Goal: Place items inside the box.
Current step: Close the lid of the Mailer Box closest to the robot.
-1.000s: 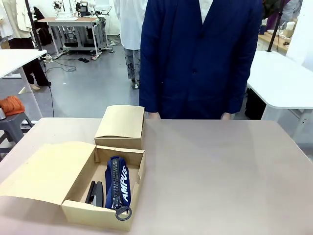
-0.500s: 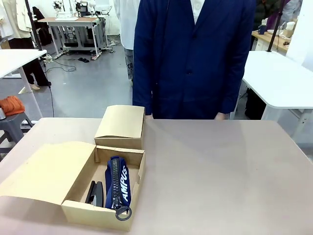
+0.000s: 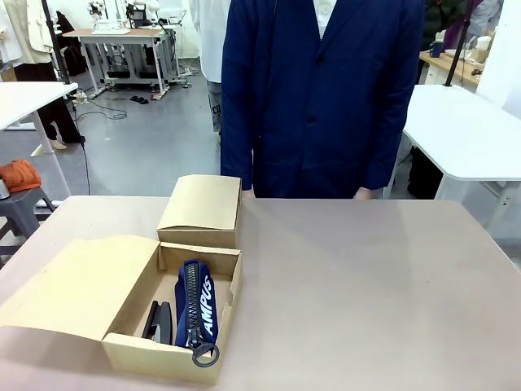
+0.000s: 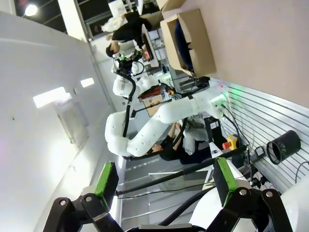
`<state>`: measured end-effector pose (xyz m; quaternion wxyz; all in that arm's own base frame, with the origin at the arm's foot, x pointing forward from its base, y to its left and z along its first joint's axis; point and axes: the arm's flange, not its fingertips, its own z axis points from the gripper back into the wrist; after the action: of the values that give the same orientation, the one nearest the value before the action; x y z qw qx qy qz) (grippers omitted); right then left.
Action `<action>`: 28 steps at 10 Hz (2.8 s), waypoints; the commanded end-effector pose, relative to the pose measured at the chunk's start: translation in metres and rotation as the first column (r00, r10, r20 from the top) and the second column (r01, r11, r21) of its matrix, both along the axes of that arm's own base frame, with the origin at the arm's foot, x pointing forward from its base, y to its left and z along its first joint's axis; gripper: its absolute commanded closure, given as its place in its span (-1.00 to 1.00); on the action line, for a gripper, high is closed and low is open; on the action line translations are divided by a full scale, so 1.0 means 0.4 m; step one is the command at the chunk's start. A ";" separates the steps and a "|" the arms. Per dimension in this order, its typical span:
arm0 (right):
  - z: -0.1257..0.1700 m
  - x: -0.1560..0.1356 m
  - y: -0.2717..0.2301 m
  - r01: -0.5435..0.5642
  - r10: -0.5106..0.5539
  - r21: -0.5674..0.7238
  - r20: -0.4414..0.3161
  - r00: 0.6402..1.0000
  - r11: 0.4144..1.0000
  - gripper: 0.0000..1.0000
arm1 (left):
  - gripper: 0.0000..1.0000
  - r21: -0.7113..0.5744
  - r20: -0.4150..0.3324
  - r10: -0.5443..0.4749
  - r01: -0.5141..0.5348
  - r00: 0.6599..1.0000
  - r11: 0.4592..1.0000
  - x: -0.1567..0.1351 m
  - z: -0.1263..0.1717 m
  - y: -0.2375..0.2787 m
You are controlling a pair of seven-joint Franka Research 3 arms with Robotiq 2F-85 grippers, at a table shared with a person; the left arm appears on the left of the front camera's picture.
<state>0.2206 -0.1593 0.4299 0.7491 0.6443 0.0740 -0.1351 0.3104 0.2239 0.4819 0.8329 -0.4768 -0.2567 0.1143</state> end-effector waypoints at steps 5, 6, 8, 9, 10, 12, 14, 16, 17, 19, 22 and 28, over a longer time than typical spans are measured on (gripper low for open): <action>0.015 -0.001 0.004 0.013 -0.013 0.016 -0.015 1.000 1.000 -1.00 | -1.00 0.730 0.357 -0.781 0.368 0.513 0.576 -0.005 0.012 -0.365; 0.015 -0.001 0.004 0.013 -0.013 0.016 -0.015 1.000 1.000 -1.00 | -1.00 0.797 0.348 -0.841 0.342 0.414 0.498 -0.011 -0.053 -0.381; 0.015 -0.001 0.004 0.013 -0.013 0.016 -0.015 1.000 1.000 -1.00 | -1.00 0.880 0.369 -0.895 0.217 0.249 0.423 -0.027 -0.117 -0.340; 0.015 -0.001 0.004 0.013 -0.013 0.016 -0.015 1.000 1.000 -1.00 | -1.00 0.890 0.362 -0.897 0.194 0.254 0.414 -0.022 -0.117 -0.316; 0.015 -0.001 0.004 0.013 -0.013 0.016 -0.015 1.000 1.000 -1.00 | -1.00 0.886 0.346 -0.858 0.169 0.379 0.432 0.008 -0.102 -0.285; 0.015 -0.001 0.004 0.013 -0.013 0.016 -0.015 1.000 1.000 -1.00 | -1.00 0.834 0.221 -0.882 0.388 0.417 0.392 0.033 -0.039 -0.332; 0.015 -0.001 0.004 0.013 -0.013 0.016 -0.015 1.000 1.000 -1.00 | -1.00 0.872 0.242 -0.888 0.314 0.391 0.376 0.041 -0.046 -0.291; 0.015 -0.001 0.004 0.013 -0.013 0.016 -0.015 1.000 1.000 -1.00 | -1.00 0.895 0.250 -0.933 0.306 0.260 0.325 0.128 -0.108 -0.189; 0.015 -0.001 0.004 0.013 -0.013 0.016 -0.015 1.000 1.000 -1.00 | -1.00 0.905 0.276 -0.940 0.277 0.199 0.324 0.156 -0.104 -0.136; 0.015 -0.001 0.004 0.013 -0.013 0.016 -0.015 1.000 1.000 -1.00 | -1.00 0.910 0.251 -0.951 0.292 0.178 0.295 0.196 -0.124 -0.058; 0.015 -0.001 0.004 0.013 -0.013 0.016 -0.015 1.000 1.000 -1.00 | -1.00 0.912 0.059 -0.978 0.388 0.198 0.133 0.192 -0.220 -0.013; 0.015 -0.001 0.004 0.013 -0.013 0.016 -0.015 1.000 1.000 -1.00 | -1.00 0.814 0.081 -0.990 0.566 0.119 0.135 0.165 -0.411 -0.096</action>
<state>0.2202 -0.1593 0.4298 0.7492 0.6436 0.0751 -0.1369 0.3814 0.1872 0.3167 0.7029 -0.2303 -0.2098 -0.6394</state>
